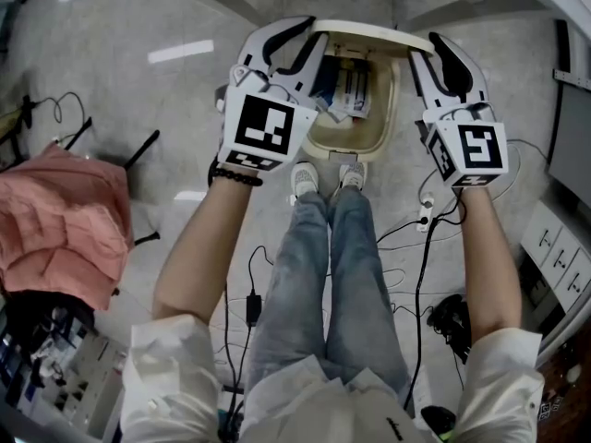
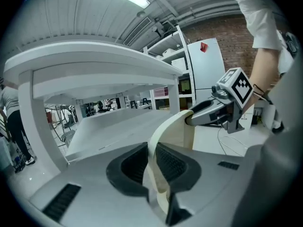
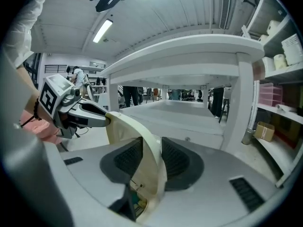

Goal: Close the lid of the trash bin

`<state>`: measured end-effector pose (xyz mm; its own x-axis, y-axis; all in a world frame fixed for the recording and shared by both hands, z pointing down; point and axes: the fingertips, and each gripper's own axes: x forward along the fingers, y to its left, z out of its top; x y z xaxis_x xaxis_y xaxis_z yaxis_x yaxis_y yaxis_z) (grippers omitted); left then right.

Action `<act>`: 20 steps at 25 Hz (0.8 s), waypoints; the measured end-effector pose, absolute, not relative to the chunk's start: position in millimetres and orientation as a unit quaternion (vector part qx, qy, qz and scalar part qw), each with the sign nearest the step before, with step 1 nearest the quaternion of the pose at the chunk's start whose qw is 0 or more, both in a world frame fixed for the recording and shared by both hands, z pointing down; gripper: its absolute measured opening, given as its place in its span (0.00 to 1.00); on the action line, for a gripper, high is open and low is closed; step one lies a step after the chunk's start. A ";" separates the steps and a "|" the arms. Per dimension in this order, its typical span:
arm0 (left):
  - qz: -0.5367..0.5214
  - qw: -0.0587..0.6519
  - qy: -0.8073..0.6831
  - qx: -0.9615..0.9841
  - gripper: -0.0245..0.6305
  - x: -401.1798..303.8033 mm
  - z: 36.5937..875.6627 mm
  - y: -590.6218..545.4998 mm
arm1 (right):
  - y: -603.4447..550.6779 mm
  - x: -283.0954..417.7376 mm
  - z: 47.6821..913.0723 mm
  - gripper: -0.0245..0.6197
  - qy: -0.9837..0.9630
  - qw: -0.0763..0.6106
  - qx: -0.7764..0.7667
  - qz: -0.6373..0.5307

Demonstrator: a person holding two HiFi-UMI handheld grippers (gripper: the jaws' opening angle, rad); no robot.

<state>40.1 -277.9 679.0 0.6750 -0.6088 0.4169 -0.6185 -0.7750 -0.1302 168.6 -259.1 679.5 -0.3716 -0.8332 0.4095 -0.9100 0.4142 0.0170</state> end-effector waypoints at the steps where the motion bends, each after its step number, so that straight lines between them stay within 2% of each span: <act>1: 0.226 0.007 -0.332 0.916 0.15 40.1 679.3 -276.6 | -257.8 168.4 679.6 0.25 -0.822 0.183 0.529 0.105; 20: 0.254 -0.007 -0.292 0.922 0.15 32.3 683.6 -235.3 | -216.1 159.2 683.1 0.23 -0.829 0.214 0.507 0.099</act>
